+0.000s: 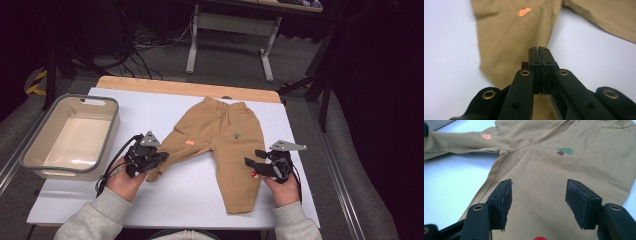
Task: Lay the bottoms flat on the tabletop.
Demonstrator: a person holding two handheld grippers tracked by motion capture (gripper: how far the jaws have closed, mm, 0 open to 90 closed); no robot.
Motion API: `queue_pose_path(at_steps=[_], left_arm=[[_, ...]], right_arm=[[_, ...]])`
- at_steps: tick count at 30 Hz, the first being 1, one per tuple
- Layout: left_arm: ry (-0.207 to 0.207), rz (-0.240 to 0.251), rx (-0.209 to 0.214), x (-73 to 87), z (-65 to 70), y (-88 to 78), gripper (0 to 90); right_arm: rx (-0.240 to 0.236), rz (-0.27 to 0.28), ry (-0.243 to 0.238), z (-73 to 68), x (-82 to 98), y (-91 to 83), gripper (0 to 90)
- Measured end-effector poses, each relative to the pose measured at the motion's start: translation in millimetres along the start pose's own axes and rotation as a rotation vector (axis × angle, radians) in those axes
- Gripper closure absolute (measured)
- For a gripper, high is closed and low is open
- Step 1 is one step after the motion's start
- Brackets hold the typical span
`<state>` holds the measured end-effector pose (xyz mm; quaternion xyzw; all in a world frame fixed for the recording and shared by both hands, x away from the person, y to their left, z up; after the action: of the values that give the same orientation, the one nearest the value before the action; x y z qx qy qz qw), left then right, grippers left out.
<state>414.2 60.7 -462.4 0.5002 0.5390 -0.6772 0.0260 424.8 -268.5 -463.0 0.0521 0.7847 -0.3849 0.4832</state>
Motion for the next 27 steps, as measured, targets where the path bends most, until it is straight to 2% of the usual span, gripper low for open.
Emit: queue_pose_path(at_steps=[1,3,4,6,8,10,13,14,16,18,19,21,22,27], left_arm=[[-0.012,-0.028,-0.003,3.7,-7.5,6.3,89.1],[-0.017,-0.05,-0.015,7.4,-11.4,13.2,88.9],[-0.017,-0.05,-0.015,7.4,-11.4,13.2,88.7],[-0.005,-0.085,-0.028,12.4,-12.9,21.9,88.3],[0.004,-0.101,-0.031,14.6,-12.2,24.7,87.6],[0.019,-0.115,-0.039,16.6,-10.3,27.2,81.9],[0.018,-0.1,-0.043,15.6,-8.5,24.6,75.4],[0.024,-0.072,-0.06,13.1,-8.4,21.7,72.0],[0.04,-0.03,-0.066,7.9,-5.8,12.6,71.7],[0.05,0.01,-0.047,3.1,0.9,5.8,71.9],[0.067,0.032,-0.027,0.6,7.6,2.0,72.1],[0.09,0.049,0.008,-2.1,18.9,-2.7,73.6],[0.094,0.053,0.021,-2.9,23.2,-4.1,74.8],[0.137,0.042,0.143,-2.4,56.0,-9.1,80.5]], right_arm=[[-0.001,-0.002,0.0,0.1,0.2,0.3,39.0],[-0.001,-0.002,0.001,-0.2,0.3,0.5,39.0],[-0.001,-0.002,0.001,-0.2,0.3,0.5,39.0],[-0.002,-0.002,-0.002,-0.5,0.2,0.5,39.0],[-0.003,-0.002,0.0,-0.4,0.3,0.6,38.9],[-0.004,-0.003,0.0,-0.5,0.7,0.9,38.9],[-0.006,-0.003,-0.002,-1.0,0.6,0.9,38.9],[-0.006,-0.002,-0.003,-1.3,0.3,0.7,38.9],[-0.006,0.0,-0.007,-1.6,0.0,0.4,38.9],[-0.007,0.001,-0.009,-1.2,-0.1,0.2,38.9],[-0.007,0.001,-0.008,-1.0,0.0,0.0,38.9],[-0.007,0.002,-0.006,-1.1,-0.1,-0.5,38.9],[-0.007,0.003,-0.007,-1.5,-0.3,-0.8,38.9],[-0.009,0.003,-0.009,-2.1,-0.4,-0.6,38.9]])
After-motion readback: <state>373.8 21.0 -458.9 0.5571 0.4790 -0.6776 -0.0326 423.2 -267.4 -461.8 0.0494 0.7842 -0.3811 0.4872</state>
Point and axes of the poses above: each handheld gripper's, and its own axes: y roughly forward along the jaws, x roughly out of its underside, z roughly to its right, the point moved 8 cm from there along y, roughly forward along the jaws, and after that the axes turned 12 degrees about -x, right-handed, at the moved point
